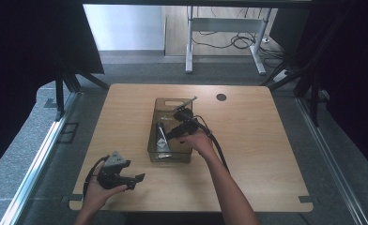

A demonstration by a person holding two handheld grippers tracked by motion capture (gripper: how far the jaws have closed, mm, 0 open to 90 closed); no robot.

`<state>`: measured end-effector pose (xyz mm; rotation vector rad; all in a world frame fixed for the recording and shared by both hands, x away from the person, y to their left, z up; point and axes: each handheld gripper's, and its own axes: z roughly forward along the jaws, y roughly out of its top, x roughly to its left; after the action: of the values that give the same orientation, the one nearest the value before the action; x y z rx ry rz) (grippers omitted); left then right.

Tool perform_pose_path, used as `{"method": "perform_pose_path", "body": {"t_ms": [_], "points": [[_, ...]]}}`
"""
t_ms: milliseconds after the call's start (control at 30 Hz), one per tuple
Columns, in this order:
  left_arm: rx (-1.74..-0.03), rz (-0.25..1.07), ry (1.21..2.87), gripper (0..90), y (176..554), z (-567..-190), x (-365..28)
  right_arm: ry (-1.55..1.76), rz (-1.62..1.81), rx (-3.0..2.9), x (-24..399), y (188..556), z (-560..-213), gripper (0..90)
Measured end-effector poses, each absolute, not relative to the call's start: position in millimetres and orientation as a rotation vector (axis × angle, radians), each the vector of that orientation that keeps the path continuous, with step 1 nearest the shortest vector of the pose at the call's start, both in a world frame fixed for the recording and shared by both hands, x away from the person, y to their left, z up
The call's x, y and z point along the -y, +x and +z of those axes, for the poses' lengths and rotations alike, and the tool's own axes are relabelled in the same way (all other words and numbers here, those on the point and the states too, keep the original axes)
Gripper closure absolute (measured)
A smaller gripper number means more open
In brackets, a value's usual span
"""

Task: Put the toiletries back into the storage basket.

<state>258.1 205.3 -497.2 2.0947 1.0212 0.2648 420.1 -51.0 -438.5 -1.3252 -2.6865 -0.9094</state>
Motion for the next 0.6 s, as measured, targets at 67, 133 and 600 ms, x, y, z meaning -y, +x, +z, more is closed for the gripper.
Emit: {"method": "perform_pose_path", "body": {"t_ms": [67, 133, 600], "points": [[-1.018, 0.266, 2.103, 19.4, 258, -498, -204, -1.304, -0.941, 2.684, 58, 416, -438, 42.1], [-1.021, 0.264, 2.099, 19.4, 258, -498, -202, -1.278, -0.966, 2.695, 67, 413, -437, 42.5], [-1.049, 0.289, 2.106, 19.4, 258, -499, -205, -1.216, -1.17, 2.734, 130, 374, -436, 45.0]]}}
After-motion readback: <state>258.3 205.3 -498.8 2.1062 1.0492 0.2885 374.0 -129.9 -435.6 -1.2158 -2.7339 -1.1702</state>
